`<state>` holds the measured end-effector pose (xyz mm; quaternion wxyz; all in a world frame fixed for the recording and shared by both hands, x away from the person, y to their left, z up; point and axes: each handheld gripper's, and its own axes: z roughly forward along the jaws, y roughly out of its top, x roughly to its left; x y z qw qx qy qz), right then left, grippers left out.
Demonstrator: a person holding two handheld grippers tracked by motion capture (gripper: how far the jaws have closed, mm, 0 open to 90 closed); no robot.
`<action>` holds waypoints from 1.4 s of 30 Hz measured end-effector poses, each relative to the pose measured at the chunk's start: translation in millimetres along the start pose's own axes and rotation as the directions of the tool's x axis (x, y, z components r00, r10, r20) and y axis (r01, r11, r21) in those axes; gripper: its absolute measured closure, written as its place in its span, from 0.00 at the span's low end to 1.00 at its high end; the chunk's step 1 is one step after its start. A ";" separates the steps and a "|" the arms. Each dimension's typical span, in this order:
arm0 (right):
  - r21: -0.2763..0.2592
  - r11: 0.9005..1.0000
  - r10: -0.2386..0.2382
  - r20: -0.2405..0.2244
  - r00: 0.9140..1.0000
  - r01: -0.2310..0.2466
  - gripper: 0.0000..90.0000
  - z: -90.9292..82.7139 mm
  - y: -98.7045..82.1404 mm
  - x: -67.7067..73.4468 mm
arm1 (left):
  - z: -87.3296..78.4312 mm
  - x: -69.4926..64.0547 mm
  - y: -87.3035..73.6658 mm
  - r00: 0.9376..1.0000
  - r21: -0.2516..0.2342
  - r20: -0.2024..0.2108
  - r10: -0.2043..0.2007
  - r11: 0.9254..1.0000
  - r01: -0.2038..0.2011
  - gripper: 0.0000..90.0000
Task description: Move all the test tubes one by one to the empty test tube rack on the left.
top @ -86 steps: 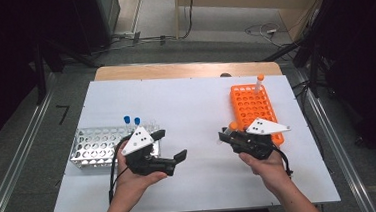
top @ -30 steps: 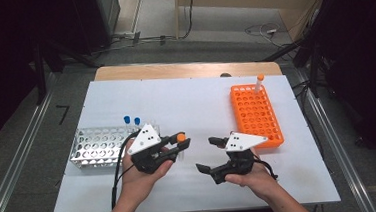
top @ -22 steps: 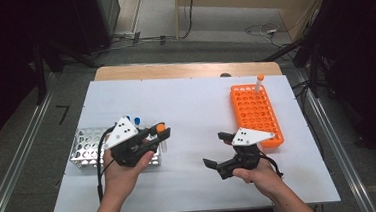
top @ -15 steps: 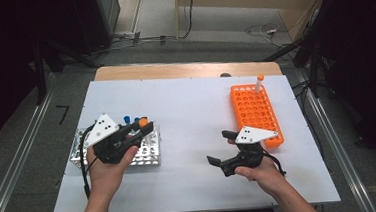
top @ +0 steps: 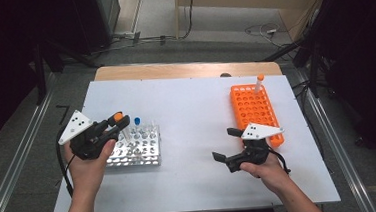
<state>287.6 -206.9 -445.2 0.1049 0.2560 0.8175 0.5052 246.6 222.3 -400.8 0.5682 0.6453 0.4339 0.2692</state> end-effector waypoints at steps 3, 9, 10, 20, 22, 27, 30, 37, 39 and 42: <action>-0.001 1.000 -0.002 0.007 1.000 0.002 0.01 -0.6 -0.9 -0.8 | 1.1 8.7 -1.6 1.000 -0.004 -0.025 -0.013 1.000 0.013 0.79; 0.000 1.000 0.003 0.015 1.000 -0.003 0.01 -1.5 -4.8 -1.7 | 4.9 23.0 -4.6 0.997 -0.022 -0.076 -0.021 1.000 0.019 0.79; -0.001 1.000 0.003 0.013 1.000 -0.003 0.01 -1.6 -5.7 -1.9 | 6.2 24.9 -5.1 0.997 -0.026 -0.079 -0.024 0.999 0.022 0.79; 0.000 1.000 0.008 0.037 0.999 -0.008 0.01 -5.2 -11.1 -3.2 | 23.9 33.4 -11.1 0.991 -0.026 -0.130 -0.028 0.999 0.025 0.79; -0.004 1.000 0.011 0.043 0.999 -0.011 0.01 -6.1 -11.9 -4.5 | 24.7 35.7 -12.8 0.991 -0.032 -0.129 -0.039 0.999 0.035 0.79; -0.003 1.000 0.016 0.046 0.999 -0.016 0.01 -5.4 -13.1 -5.9 | 26.0 35.7 -15.7 0.991 -0.031 -0.125 -0.045 0.999 0.041 0.79; -0.001 1.000 0.014 0.045 0.999 -0.014 0.01 -4.9 -13.1 -5.4 | 25.7 35.0 -16.0 0.992 -0.029 -0.122 -0.040 0.999 0.036 0.79; -0.005 1.000 0.017 0.047 0.999 -0.017 0.01 -4.6 -13.3 -6.3 | 26.1 34.1 -17.1 0.995 -0.046 -0.087 -0.047 0.998 0.043 0.79; -0.006 1.000 0.018 0.048 0.999 -0.017 0.01 -4.8 -13.3 -6.5 | 27.9 33.3 -16.9 0.994 -0.032 -0.101 -0.042 0.999 0.039 0.79; -0.007 1.000 0.016 0.051 0.999 -0.016 0.01 -4.8 -13.7 -6.6 | 30.7 32.9 -19.2 0.991 0.000 -0.129 -0.017 1.000 0.017 0.79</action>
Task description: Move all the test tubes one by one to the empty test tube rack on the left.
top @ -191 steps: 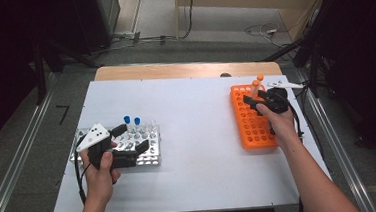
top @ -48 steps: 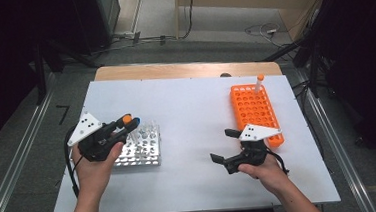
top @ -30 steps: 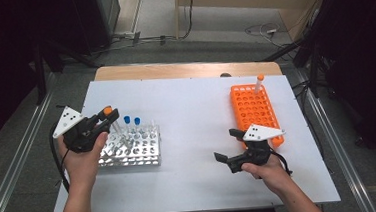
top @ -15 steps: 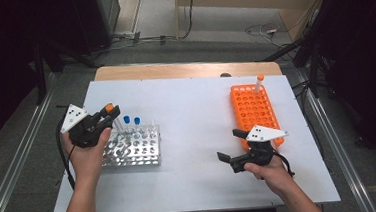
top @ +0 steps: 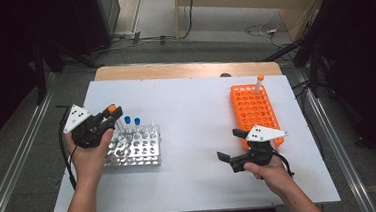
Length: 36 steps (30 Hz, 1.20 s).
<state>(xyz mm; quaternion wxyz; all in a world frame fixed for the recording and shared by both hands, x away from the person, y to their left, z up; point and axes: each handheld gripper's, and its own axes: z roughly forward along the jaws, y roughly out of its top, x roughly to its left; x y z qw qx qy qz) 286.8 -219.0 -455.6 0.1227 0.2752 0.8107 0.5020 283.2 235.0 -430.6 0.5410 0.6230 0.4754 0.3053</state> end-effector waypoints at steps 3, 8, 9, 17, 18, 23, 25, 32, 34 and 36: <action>-0.001 1.000 0.000 0.001 1.000 0.000 0.01 -0.1 0.0 -0.5 | 1.6 -1.1 -1.7 1.000 0.029 -0.004 0.009 1.000 -0.009 0.79; 0.001 1.000 -0.005 0.003 1.000 0.005 0.01 0.3 -0.2 -0.6 | 0.6 -2.2 -2.6 1.000 0.092 0.001 -0.005 0.996 0.005 0.79; -0.001 1.000 -0.003 0.005 1.000 0.003 0.01 0.3 -0.1 -0.6 | -0.3 -2.5 -2.2 1.000 0.096 -0.007 -0.008 0.995 0.009 0.79; -0.008 1.000 0.003 0.016 1.000 -0.003 0.01 -0.1 0.8 -2.9 | -3.6 -7.0 -1.4 0.998 0.113 -0.046 0.033 0.993 -0.028 0.78; -0.010 1.000 0.002 0.017 1.000 -0.002 0.01 -0.2 1.0 -3.1 | -3.5 -8.1 -1.2 0.998 0.115 -0.051 0.045 0.993 -0.039 0.78; -0.013 1.000 0.001 0.022 1.000 -0.001 0.01 0.0 1.8 -3.3 | -3.8 -16.2 1.1 0.984 0.131 -0.103 0.146 0.983 -0.132 0.77; -0.014 1.000 -0.001 0.021 1.000 0.001 0.02 0.1 1.7 -3.4 | -3.3 -11.5 0.8 0.993 0.123 -0.088 0.085 0.990 -0.074 0.76; -0.016 1.000 0.002 0.024 1.000 -0.001 0.02 -0.5 1.6 -3.6 | -2.3 -7.6 -1.3 0.997 0.122 -0.073 0.032 0.992 -0.023 0.76; -0.015 1.000 0.001 0.025 1.000 -0.001 0.02 -0.6 1.7 -3.9 | -2.5 -6.9 -1.4 0.998 0.121 -0.054 0.011 0.993 -0.004 0.75; -0.019 1.000 0.003 0.024 1.000 -0.002 0.02 -0.9 1.9 -4.5 | -3.4 -6.0 -1.4 0.999 0.119 -0.038 -0.019 0.993 0.023 0.70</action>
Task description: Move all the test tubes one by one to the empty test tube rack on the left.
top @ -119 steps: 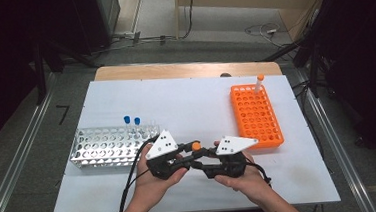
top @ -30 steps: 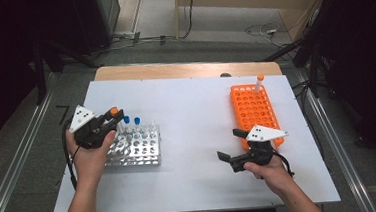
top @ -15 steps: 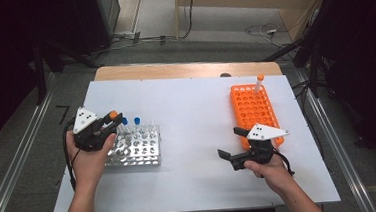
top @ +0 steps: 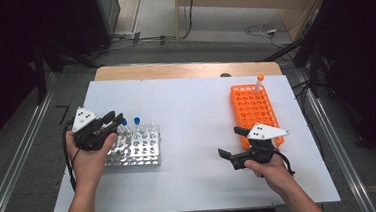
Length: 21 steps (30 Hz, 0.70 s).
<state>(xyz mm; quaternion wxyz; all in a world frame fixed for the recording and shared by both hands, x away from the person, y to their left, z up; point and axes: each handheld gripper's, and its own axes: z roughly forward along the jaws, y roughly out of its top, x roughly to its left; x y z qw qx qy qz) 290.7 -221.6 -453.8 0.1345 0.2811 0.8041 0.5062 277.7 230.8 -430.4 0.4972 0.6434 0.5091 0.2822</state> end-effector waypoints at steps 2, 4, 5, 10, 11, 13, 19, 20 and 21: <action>-0.002 1.000 0.004 0.004 1.000 -0.004 0.02 -0.7 0.3 -0.2 | -1.5 -0.1 0.2 1.000 0.002 0.007 -0.006 1.000 0.006 0.62; -0.005 1.000 0.002 0.009 1.000 -0.002 0.02 -1.6 0.8 -1.3 | -2.8 -0.8 0.1 1.000 0.000 0.013 -0.007 1.000 0.007 0.54; -0.007 1.000 0.006 0.011 1.000 -0.006 0.02 -2.3 1.2 -2.3 | -3.9 -0.9 0.1 1.000 -0.003 0.019 -0.011 1.000 0.011 0.53; -0.022 0.999 0.028 0.027 0.999 -0.028 0.02 -6.2 2.8 -9.9 | -9.9 -2.3 1.4 0.999 -0.035 0.049 -0.015 0.999 0.017 0.52; -0.026 0.999 0.031 0.032 0.999 -0.030 0.02 -7.0 3.4 -11.7 | -11.7 -2.8 1.8 0.998 -0.045 0.054 -0.018 0.999 0.021 0.52; -0.033 0.999 0.036 0.045 0.998 -0.034 0.02 -9.0 5.1 -15.7 | -16.2 -2.9 2.9 0.997 -0.062 0.075 -0.014 0.998 0.019 0.52; -0.058 0.997 0.058 0.092 0.994 -0.053 0.03 -13.1 10.2 -31.5 | -25.9 -4.2 2.3 0.991 -0.064 0.134 -0.015 0.998 0.024 0.29; -0.058 0.997 0.058 0.103 0.993 -0.052 0.03 -13.0 11.1 -34.5 | -26.8 -4.7 1.4 0.989 -0.062 0.148 -0.015 0.998 0.024 0.25; -0.059 0.997 0.057 0.117 0.992 -0.050 0.03 -12.9 12.1 -38.0 | -27.3 -5.6 0.1 0.988 -0.059 0.157 -0.013 0.998 0.022 0.21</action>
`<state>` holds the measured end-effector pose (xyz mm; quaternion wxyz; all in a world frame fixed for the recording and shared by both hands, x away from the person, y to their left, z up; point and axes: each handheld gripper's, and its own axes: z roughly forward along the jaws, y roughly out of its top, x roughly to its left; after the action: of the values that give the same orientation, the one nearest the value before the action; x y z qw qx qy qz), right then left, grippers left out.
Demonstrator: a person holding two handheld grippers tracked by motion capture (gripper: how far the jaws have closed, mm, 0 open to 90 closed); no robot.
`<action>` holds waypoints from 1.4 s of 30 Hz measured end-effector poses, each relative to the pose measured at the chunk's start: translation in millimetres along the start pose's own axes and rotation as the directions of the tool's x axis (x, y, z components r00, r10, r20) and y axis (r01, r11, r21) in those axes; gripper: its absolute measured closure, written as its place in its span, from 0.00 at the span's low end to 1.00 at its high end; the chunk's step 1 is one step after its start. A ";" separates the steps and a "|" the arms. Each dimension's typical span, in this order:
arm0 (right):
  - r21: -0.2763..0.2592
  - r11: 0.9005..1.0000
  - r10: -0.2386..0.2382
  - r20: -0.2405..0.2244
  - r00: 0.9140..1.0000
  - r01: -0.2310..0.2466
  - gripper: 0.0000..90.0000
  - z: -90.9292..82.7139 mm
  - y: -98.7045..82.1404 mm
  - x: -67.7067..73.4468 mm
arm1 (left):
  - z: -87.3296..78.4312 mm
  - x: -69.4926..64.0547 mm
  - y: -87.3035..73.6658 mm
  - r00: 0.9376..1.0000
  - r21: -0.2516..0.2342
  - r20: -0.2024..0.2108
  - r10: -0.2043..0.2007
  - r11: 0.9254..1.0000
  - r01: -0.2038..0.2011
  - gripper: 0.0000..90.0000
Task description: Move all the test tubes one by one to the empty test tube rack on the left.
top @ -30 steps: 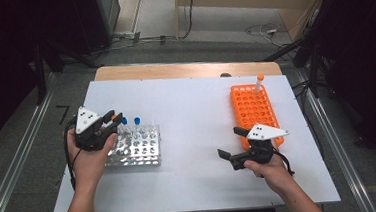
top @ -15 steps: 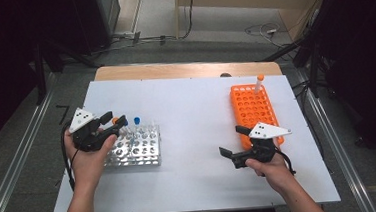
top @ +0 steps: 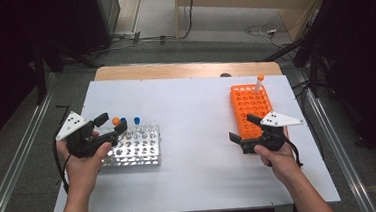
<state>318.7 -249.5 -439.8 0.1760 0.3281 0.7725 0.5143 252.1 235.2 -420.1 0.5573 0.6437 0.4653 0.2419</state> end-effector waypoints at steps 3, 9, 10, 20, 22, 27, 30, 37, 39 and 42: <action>0.002 1.000 0.006 0.035 0.999 -0.006 0.03 2.3 3.0 -11.1 | 0.8 -3.8 -5.5 1.000 0.016 0.024 -0.006 1.000 0.006 0.10; 0.017 0.999 0.040 0.105 0.994 -0.042 0.04 9.8 7.9 -37.6 | 1.7 -7.6 -13.6 0.997 0.013 0.072 -0.019 1.000 0.018 0.00; 0.019 0.999 0.043 0.119 0.992 -0.046 0.04 11.5 9.2 -42.2 | 2.0 -8.2 -14.5 0.997 0.013 0.081 -0.016 1.000 0.015 0.00; 0.008 0.992 0.124 0.238 0.963 -0.130 0.13 26.5 20.8 -87.2 | 1.9 -15.5 -17.2 0.993 0.007 0.117 0.002 1.000 -0.003 0.00; 0.008 0.990 0.135 0.254 0.958 -0.142 0.15 30.3 21.5 -95.0 | 2.1 -15.9 -17.8 0.993 0.009 0.114 -0.001 1.000 0.000 0.00; -0.002 0.986 0.158 0.319 0.935 -0.166 0.27 38.9 21.4 -115.3 | 1.9 -16.8 -19.0 0.993 0.010 0.115 0.002 1.000 -0.003 0.00; 0.000 0.984 0.167 0.336 0.927 -0.177 0.33 43.8 24.2 -125.1 | 1.4 -17.4 -19.4 0.993 0.010 0.115 -0.001 1.000 0.000 0.00; 0.025 0.982 0.164 0.357 0.919 -0.185 0.44 57.5 30.2 -138.8 | -0.5 -18.7 -20.1 0.994 0.014 0.108 0.001 1.000 -0.003 0.00; 0.037 0.979 0.171 0.371 0.912 -0.199 0.50 60.1 30.3 -141.8 | -0.5 -19.4 -19.7 0.994 0.012 0.108 0.002 1.000 -0.003 0.00; 0.057 0.977 0.168 0.389 0.906 -0.206 0.58 64.0 29.5 -146.8 | 0.1 -21.1 -19.2 0.994 0.012 0.110 0.009 1.000 -0.010 0.00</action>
<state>473.4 -299.5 -448.7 0.2569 0.5026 0.7123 0.4172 236.4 215.8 -433.8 0.5769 0.6618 0.4324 0.2056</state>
